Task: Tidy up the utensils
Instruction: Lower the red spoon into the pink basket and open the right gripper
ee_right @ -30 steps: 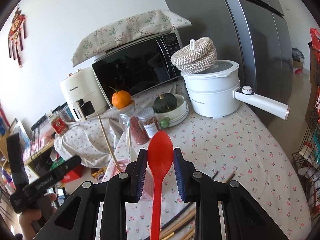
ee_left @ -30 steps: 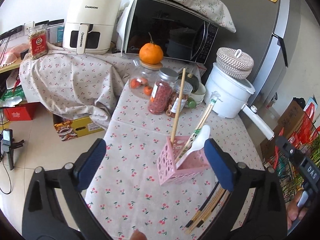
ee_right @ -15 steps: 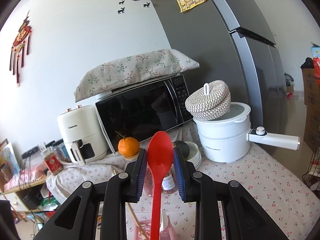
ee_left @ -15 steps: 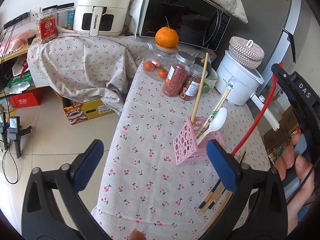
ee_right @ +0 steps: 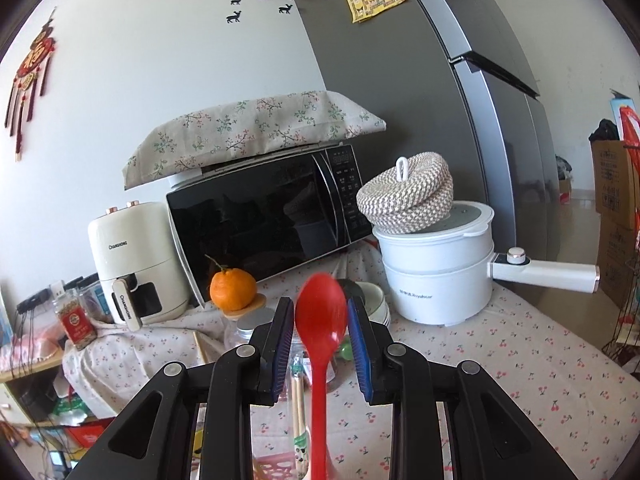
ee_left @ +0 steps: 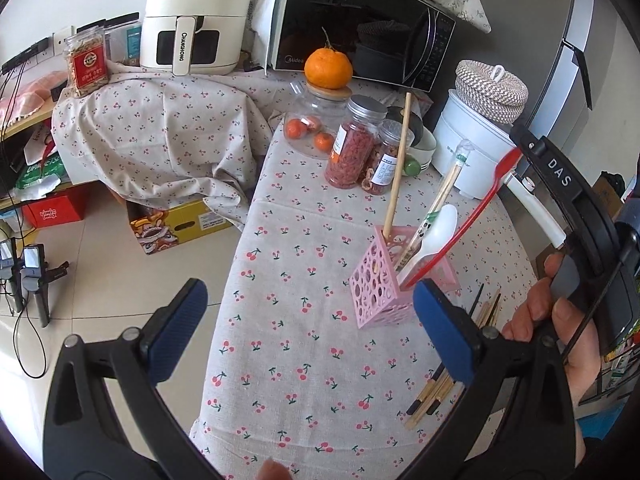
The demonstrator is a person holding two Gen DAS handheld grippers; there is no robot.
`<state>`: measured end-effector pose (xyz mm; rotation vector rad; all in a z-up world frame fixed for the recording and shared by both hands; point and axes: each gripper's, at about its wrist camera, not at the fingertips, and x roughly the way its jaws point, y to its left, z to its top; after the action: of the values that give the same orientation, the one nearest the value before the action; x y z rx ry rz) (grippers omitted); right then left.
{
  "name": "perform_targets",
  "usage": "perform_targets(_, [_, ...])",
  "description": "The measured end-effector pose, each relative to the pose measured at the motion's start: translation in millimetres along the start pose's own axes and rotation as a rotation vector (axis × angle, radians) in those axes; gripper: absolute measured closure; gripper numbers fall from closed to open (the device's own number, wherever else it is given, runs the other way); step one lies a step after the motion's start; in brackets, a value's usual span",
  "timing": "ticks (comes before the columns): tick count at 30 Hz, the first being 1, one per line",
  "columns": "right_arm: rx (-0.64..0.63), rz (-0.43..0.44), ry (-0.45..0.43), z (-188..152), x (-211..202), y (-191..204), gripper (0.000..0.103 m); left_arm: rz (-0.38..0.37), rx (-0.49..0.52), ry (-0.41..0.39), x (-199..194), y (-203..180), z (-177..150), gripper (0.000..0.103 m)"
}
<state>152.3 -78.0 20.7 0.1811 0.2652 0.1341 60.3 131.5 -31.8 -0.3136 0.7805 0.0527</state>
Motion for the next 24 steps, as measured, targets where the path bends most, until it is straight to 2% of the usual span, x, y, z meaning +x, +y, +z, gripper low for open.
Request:
perform_targets(2, [-0.014, 0.012, 0.023, 0, -3, -4, 0.059, -0.006, 0.003, 0.003, 1, -2, 0, 0.001])
perform_targets(7, [-0.037, 0.054, 0.092, 9, -17, -23, 0.048, -0.013, 0.025, 0.018, 3, -10, -3, 0.001])
perform_targets(11, [-0.037, 0.055, 0.138, 18, -34, -48, 0.039, -0.032, 0.05, 0.033, 5, -21, -9, 0.001])
perform_targets(18, [-0.11, -0.068, 0.31, 13, -45, -91, 0.029, -0.067, 0.111, 0.067, 9, -44, -22, 0.001])
perform_targets(24, [-0.072, -0.141, 0.473, -11, -45, -133, 0.02, -0.065, 0.14, 0.11, 18, -57, -33, 0.001])
